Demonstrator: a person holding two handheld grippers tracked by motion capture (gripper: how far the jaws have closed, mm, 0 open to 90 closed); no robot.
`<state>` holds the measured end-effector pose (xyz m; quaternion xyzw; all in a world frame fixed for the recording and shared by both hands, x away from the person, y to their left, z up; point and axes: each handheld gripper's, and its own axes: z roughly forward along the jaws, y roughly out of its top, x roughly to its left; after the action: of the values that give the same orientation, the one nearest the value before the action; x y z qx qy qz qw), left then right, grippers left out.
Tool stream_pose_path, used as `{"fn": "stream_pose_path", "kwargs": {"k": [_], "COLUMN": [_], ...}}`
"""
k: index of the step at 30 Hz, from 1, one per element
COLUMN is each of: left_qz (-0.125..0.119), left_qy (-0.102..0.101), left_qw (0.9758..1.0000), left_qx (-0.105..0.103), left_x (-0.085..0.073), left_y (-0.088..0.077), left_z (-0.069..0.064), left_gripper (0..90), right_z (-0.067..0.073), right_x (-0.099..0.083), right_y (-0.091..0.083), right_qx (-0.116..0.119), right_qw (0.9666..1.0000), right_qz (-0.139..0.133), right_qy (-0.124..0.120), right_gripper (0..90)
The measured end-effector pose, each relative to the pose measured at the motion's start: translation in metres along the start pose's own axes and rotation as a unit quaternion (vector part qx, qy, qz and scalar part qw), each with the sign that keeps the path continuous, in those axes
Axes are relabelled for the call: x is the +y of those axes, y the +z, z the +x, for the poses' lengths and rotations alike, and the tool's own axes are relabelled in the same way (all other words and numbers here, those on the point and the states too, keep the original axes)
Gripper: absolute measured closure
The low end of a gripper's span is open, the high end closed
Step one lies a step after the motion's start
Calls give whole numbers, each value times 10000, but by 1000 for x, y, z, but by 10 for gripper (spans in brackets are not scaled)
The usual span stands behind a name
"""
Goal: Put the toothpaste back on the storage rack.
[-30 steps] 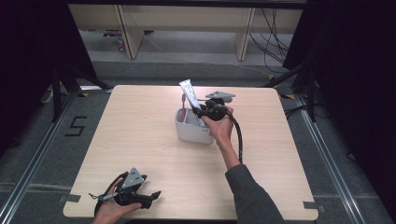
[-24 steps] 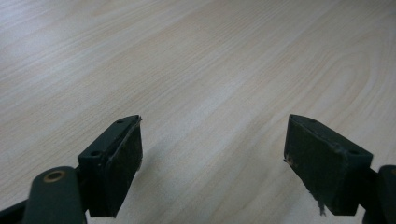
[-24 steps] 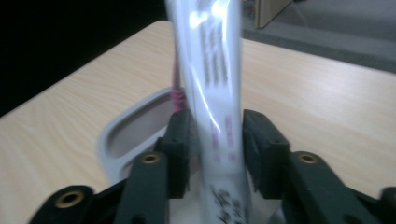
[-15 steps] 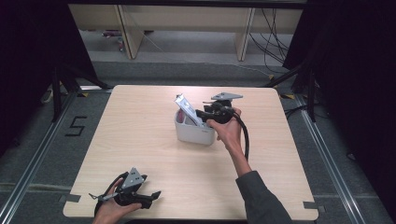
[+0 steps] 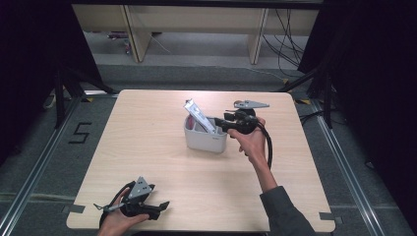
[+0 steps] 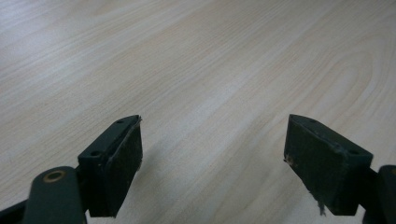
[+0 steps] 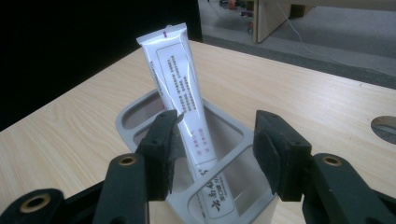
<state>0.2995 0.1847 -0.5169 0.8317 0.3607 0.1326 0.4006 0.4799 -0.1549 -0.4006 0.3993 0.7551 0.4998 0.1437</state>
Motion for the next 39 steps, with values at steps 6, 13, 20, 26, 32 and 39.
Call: {"fn": "stream_pose_path", "kwargs": {"k": [6, 13, 20, 26, 32, 39], "left_qz": [16, -32, -8, -59, -55, -58], "left_qy": [9, -26, 20, -22, -12, -5], "left_qw": [10000, 10000, 10000, 10000, 10000, 10000], "left_qx": [46, 56, 56, 69, 68, 72], "left_x": [-1, -2, -2, -2, -1, -1], "left_y": [-2, -2, -4, -3, -3, -4], "left_z": [1, 1, 2, 1, 1, 1], "left_gripper": [191, 191, 191, 191, 191, 191], "right_z": [-1, 0, 0, -1, -2, -3], "right_x": [-3, -7, -10, -13, -14, -18], "right_y": [-7, -10, -14, -17, -21, -27], "right_qx": [81, 143, 122, 121, 117, 52], "right_qw": [9999, 9999, 9999, 9999, 9999, 9999], "right_qz": [-46, -5, 11, -26, 14, 76], "right_qy": [-96, -55, -8, -52, -64, 67], "right_gripper": [507, 492, 478, 470, 445, 377]}}
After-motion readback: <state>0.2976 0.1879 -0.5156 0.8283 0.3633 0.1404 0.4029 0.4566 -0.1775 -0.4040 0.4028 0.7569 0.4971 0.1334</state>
